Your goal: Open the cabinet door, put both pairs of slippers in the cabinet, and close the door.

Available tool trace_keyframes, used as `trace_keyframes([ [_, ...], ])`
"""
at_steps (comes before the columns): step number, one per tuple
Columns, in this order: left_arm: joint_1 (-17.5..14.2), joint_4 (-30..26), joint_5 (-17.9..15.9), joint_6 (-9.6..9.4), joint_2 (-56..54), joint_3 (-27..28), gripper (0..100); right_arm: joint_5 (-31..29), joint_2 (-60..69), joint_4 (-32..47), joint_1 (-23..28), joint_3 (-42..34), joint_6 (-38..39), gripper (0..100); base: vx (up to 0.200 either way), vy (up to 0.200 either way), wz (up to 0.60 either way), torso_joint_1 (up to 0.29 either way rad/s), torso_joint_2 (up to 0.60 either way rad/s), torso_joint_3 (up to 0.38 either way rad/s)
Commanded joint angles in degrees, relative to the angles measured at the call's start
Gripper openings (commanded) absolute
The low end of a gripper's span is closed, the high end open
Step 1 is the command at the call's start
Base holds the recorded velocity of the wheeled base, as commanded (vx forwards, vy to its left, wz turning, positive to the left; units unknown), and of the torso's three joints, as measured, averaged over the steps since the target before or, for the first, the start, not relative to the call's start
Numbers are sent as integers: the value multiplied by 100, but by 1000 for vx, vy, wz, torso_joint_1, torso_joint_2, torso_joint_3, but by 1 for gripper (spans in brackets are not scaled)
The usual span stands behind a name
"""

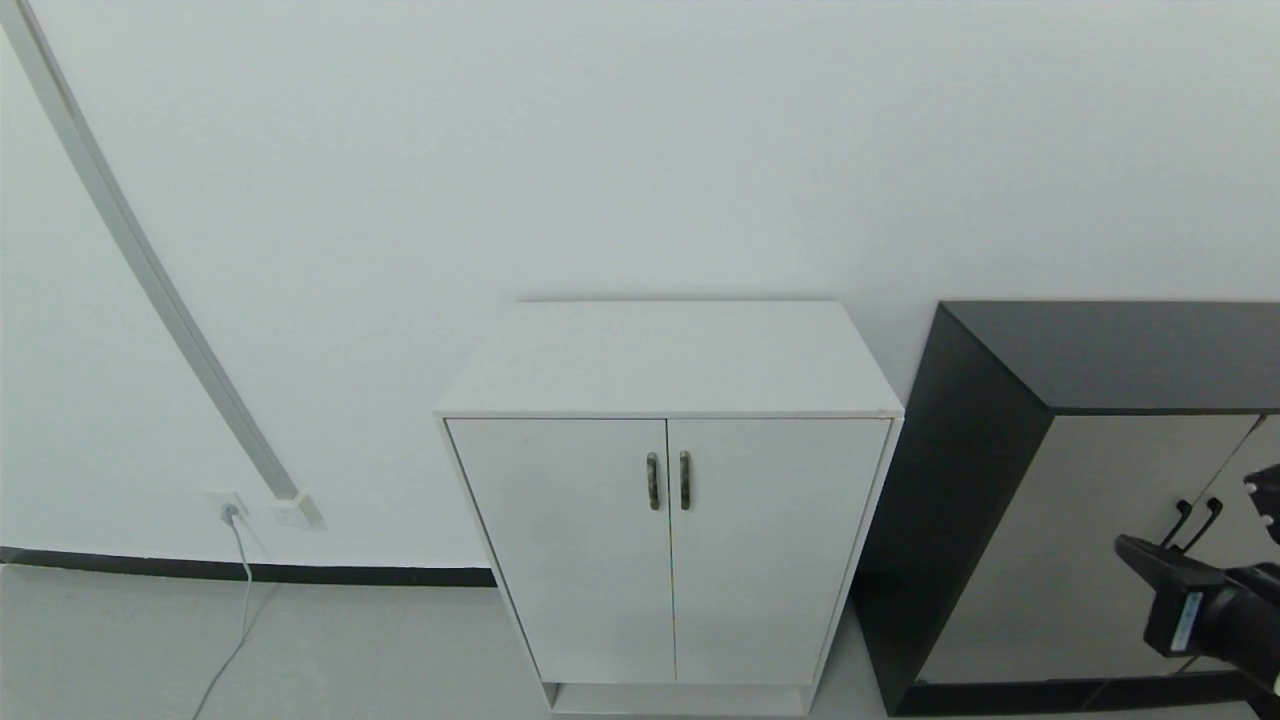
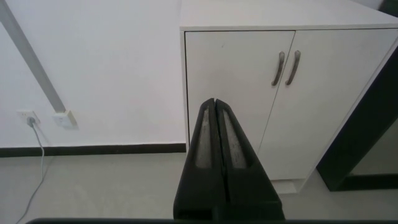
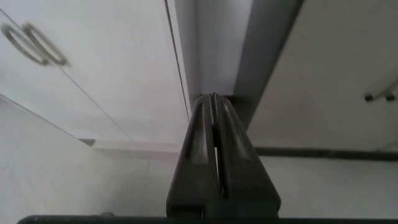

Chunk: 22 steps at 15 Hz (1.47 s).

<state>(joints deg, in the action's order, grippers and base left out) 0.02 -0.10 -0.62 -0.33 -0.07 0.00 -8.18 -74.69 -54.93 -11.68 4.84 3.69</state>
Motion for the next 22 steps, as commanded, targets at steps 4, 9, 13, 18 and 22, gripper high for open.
trace_keyframes([
  [4, -2, 1, 1, 7, 7, 0, 0, 45, 2090, 1670, 60, -484, -35, 0, 0, 0, 0, 0, 0, 0],
  [9, -2, 1, 9, 24, 7, 0, 0, 387, 3593, 3480, 16, -484, -35, 0, 0, 0, 0, 0, 0, 0],
  [13, -2, 1, 9, 15, 7, 0, 0, 748, 4182, 4605, -54, -484, -44, 0, 0, 0, 0, 0, 0, 0],
  [18, -2, 1, 9, 15, 7, 0, 0, 748, 4648, 5247, -353, -484, -35, 0, 0, 0, 0, 0, 0, 0],
  [22, -2, 1, 9, 15, 7, 0, 0, 739, 4824, 5273, -370, -475, -71, 0, 0, 0, 0, 0, 0, 0],
])
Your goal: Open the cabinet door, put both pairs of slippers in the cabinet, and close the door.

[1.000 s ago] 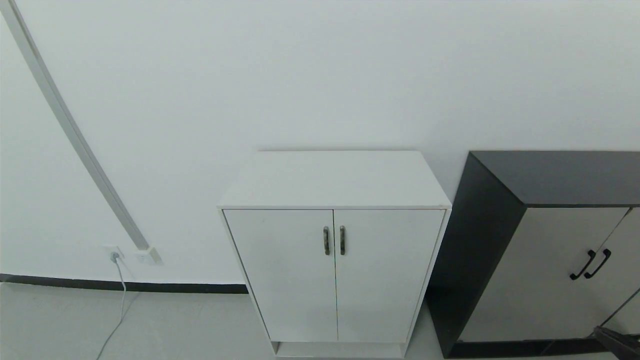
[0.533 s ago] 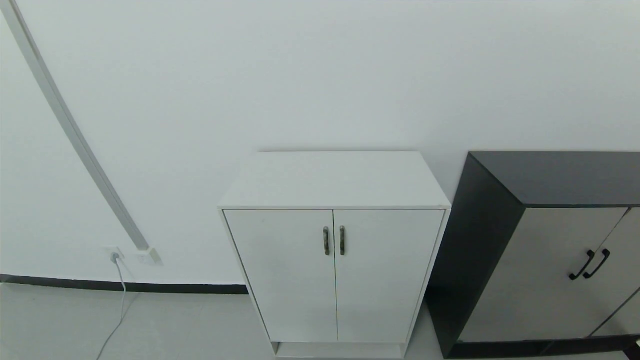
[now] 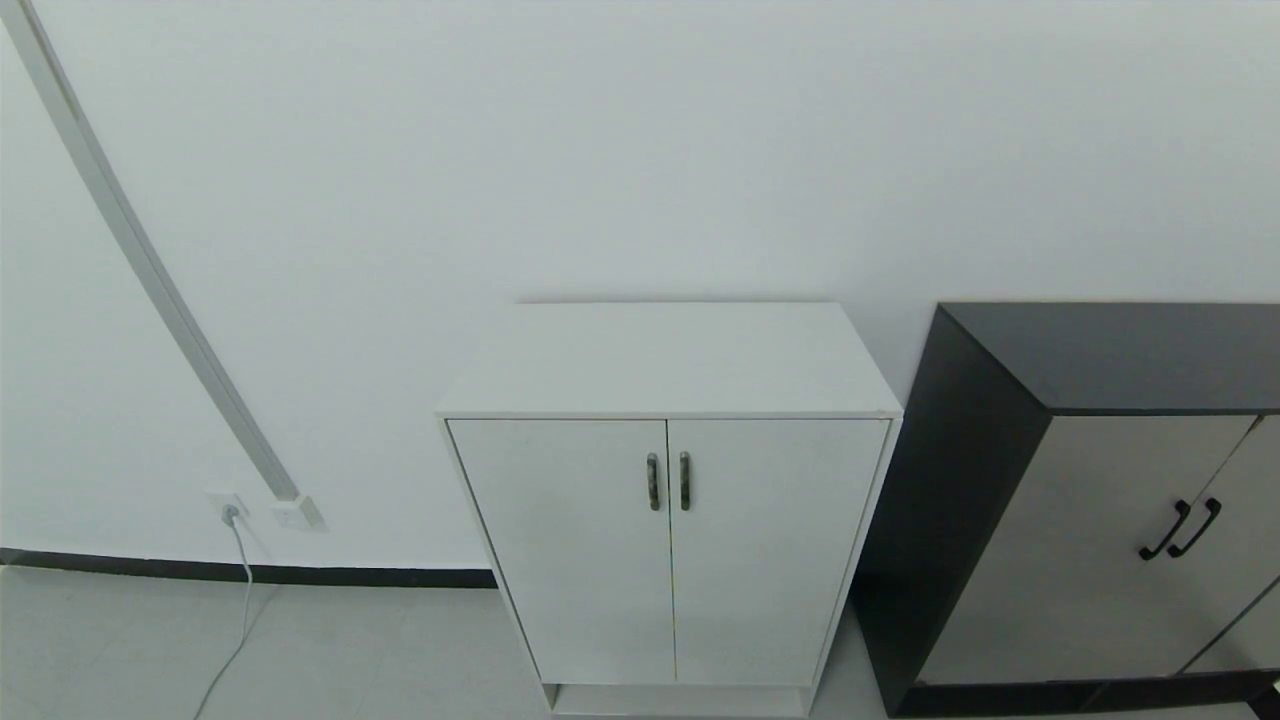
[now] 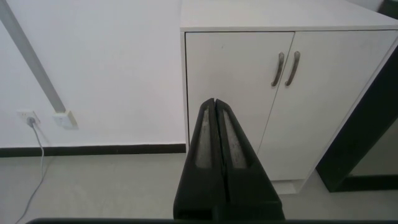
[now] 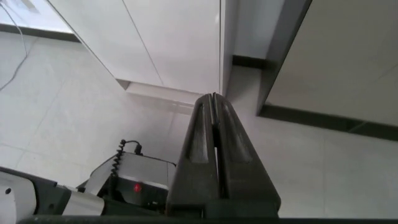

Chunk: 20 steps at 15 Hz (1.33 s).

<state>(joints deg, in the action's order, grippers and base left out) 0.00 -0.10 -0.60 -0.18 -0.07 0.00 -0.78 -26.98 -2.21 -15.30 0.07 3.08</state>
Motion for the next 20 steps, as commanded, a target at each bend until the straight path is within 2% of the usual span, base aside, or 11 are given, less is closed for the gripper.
trace_keyframes([
  [1, 0, 1, -2, 1, 7, 0, 0, 8, 43, 1, -17, 1, -10, 0, 0, 0, 0, 0, 0, 0],
  [6, 0, 1, -2, 1, 7, 0, 0, -36, 219, 203, -114, -7, -370, 0, 0, 0, 0, 0, 0, 0],
  [7, 0, 1, -2, -8, 7, 0, 0, -54, 263, 203, -8, -7, -361, 0, 0, 0, 0, 0, 0, 0],
  [9, 0, 1, -2, -8, 7, 0, 0, -71, 474, 203, 519, -7, -370, 0, 0, 0, 0, 0, 0, 0],
  [13, 0, 1, -2, 1, 7, 0, 0, -80, 1476, 212, 1240, -7, -379, 0, 0, 0, 0, 0, 0, 0],
  [20, 0, 1, 7, 9, 7, 0, 0, -80, 2645, 212, 1486, -7, -370, 0, 0, 0, 0, 0, 0, 0],
])
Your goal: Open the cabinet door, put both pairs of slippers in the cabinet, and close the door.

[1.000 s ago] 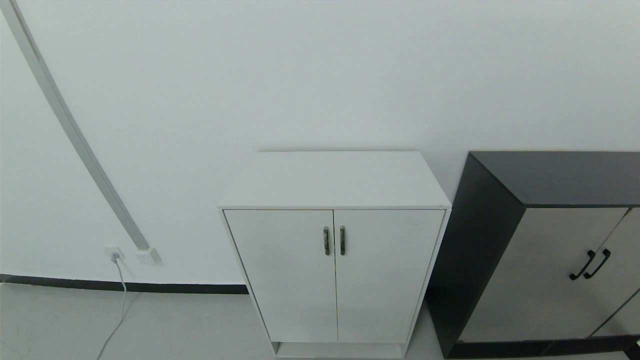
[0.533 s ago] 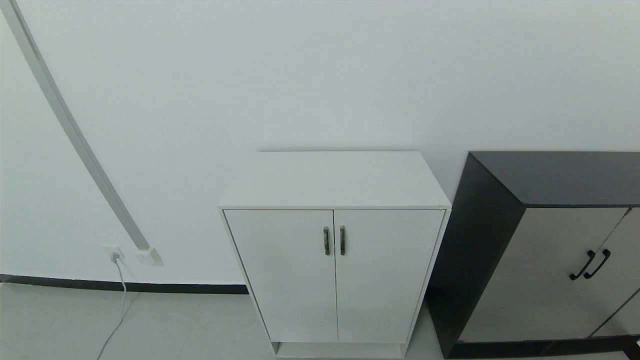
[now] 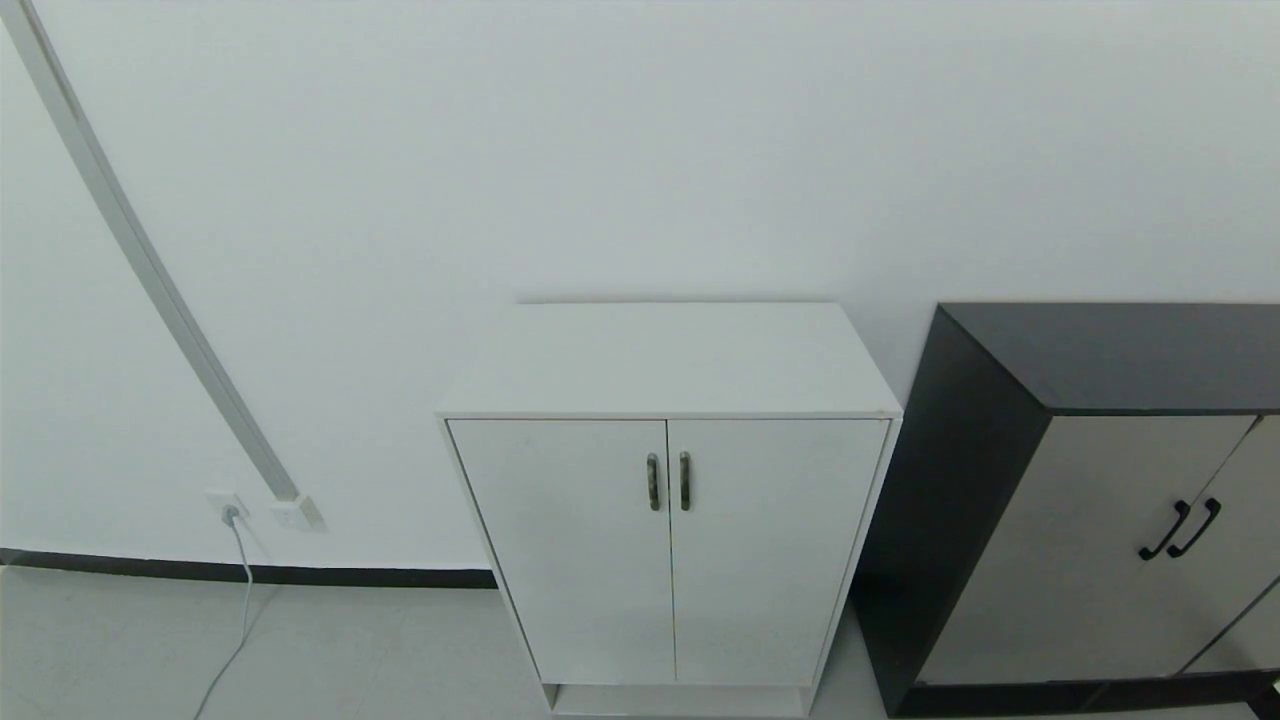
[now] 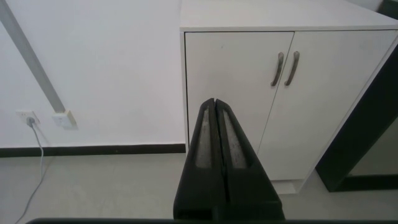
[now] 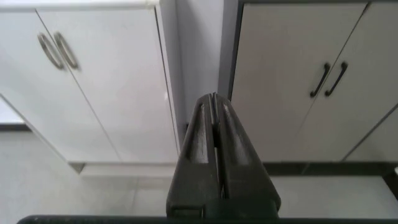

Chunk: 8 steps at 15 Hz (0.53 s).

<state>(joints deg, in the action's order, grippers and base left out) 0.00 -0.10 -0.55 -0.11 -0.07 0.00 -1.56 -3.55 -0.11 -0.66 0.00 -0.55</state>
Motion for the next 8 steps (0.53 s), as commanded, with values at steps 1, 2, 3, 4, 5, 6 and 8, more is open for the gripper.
trace_keyframes([
  [1, 0, 1, 2, 2, 7, 0, 0, -2, 346, -7, 48, 0, 20, 0, 0, 0, 0, 0, 0, 0],
  [2, 0, 1, 2, 2, 7, 0, 0, -2, 355, -7, 48, 0, 46, 0, 0, 0, 0, 0, 0, 0],
  [3, 0, 1, 2, 2, 7, 0, 0, -2, 355, -7, 48, 0, 46, 0, 0, 0, 0, 0, 0, 0],
  [4, 0, 1, 2, 2, 7, 0, 0, -2, 355, -7, 48, 0, 55, 0, 0, 0, 0, 0, 0, 0],
  [5, 0, 1, 2, 2, 7, 0, 0, -11, 355, 2, 48, 0, 55, 0, 0, 0, 0, 0, 0, 0],
  [6, 0, 1, 2, 2, 7, 0, 0, -11, 355, 2, 48, 0, 64, 0, 0, 0, 0, 0, 0, 0],
  [8, 0, 1, 11, -7, 7, 0, 0, -11, 355, 2, 48, 0, 64, 0, 0, 0, 0, 0, 0, 0],
])
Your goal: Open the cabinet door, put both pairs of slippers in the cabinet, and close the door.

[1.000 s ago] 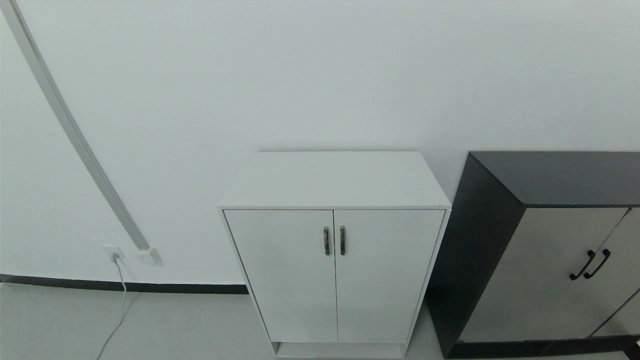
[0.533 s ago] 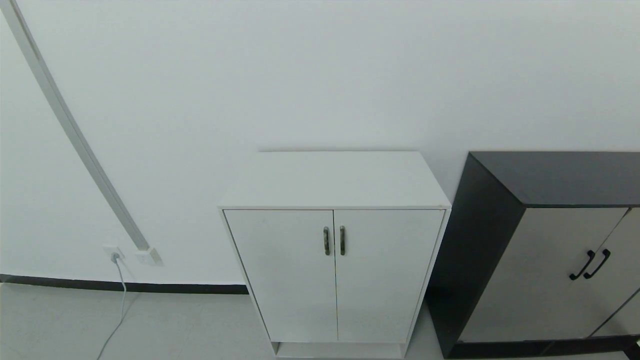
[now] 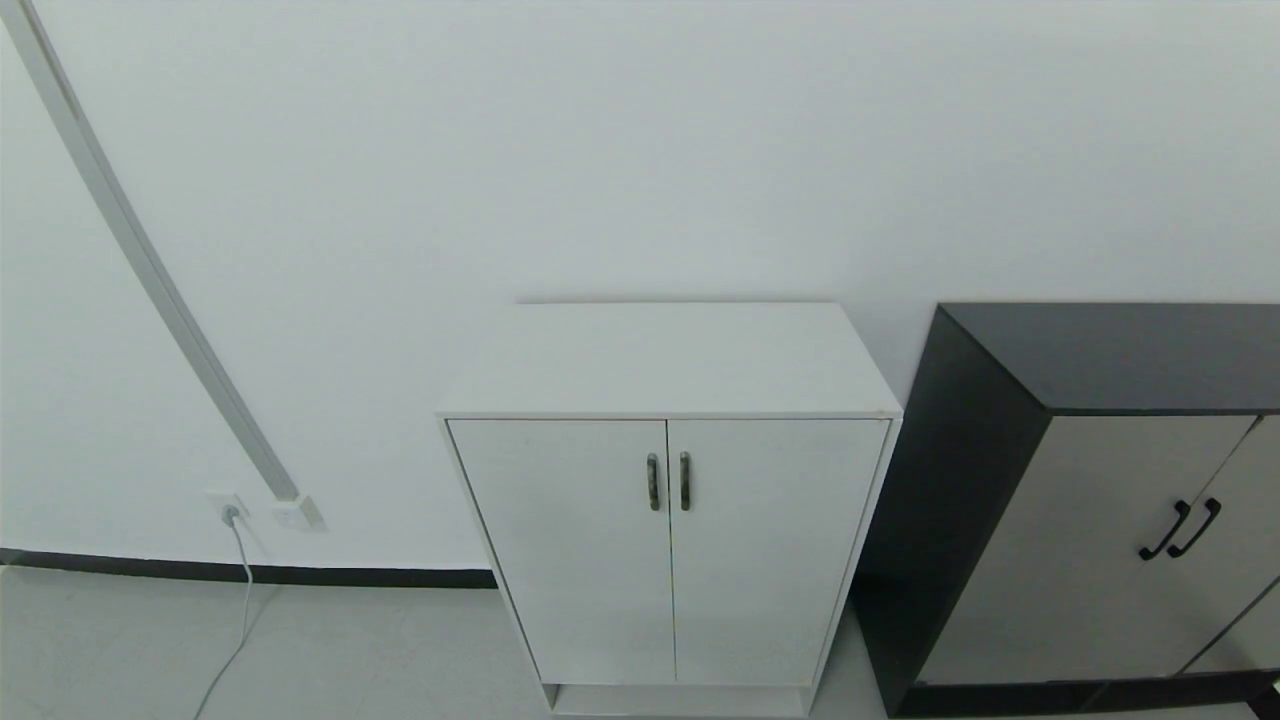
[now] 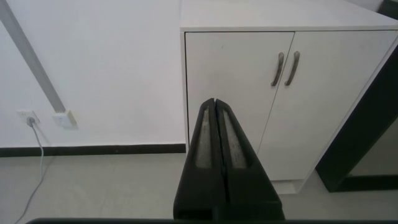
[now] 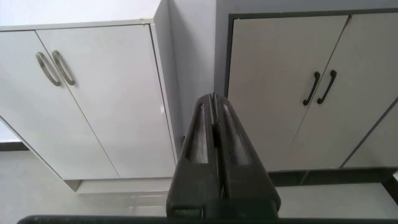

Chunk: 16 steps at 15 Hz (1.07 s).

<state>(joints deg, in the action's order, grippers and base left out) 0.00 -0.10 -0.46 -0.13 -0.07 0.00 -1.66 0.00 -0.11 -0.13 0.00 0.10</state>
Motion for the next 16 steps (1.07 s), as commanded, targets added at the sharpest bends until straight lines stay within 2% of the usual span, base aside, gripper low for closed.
trace_keyframes([
  [1, 0, 1, 2, -4, 7, 0, 0, 8, 0, 2, -4, 0, 17, 0, 0, 0, 0, 0, 0, 0],
  [16, 0, 1, -6, -4, 7, 0, 0, 34, 0, -7, -4, 0, 34, 0, 0, 0, 0, 0, 0, 0],
])
